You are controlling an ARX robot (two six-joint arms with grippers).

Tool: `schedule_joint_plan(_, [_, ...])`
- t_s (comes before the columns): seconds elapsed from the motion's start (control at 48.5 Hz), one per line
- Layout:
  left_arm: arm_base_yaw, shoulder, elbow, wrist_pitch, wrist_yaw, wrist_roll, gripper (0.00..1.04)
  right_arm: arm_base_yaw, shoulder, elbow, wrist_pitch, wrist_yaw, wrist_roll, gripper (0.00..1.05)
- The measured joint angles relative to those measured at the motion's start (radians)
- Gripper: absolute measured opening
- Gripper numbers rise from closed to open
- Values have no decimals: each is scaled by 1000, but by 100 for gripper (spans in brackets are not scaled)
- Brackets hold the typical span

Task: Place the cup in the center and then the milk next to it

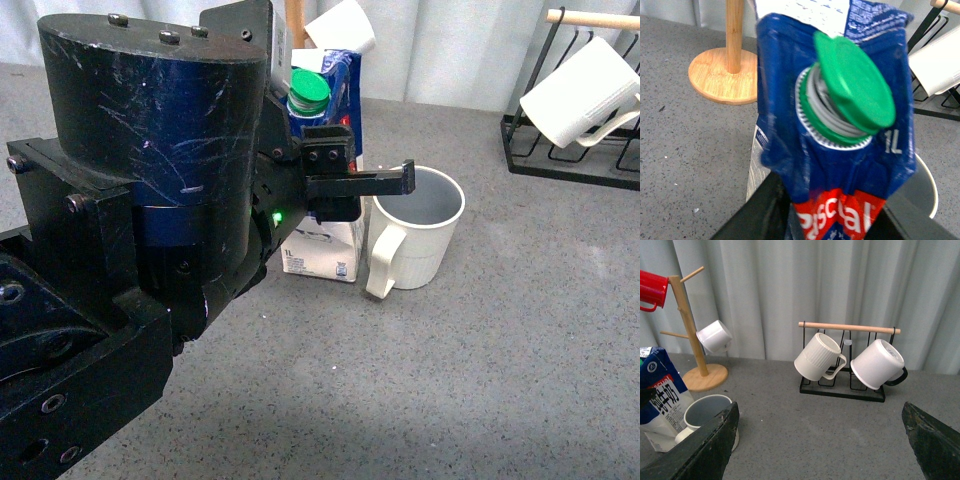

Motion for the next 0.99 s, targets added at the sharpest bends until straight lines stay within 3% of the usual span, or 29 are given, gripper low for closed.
schedule_joint_plan(0.33, [5, -109, 1, 5, 10, 10, 99, 0, 0, 0, 0, 0, 0, 95])
schedule_joint_plan(0.639, [142, -196, 13, -62, -13, 45, 98, 0, 0, 0, 0, 0, 0, 95])
schedule_joint_plan(0.99, [330, -281, -112, -75, -11, 79, 98, 0, 0, 0, 0, 0, 0, 95])
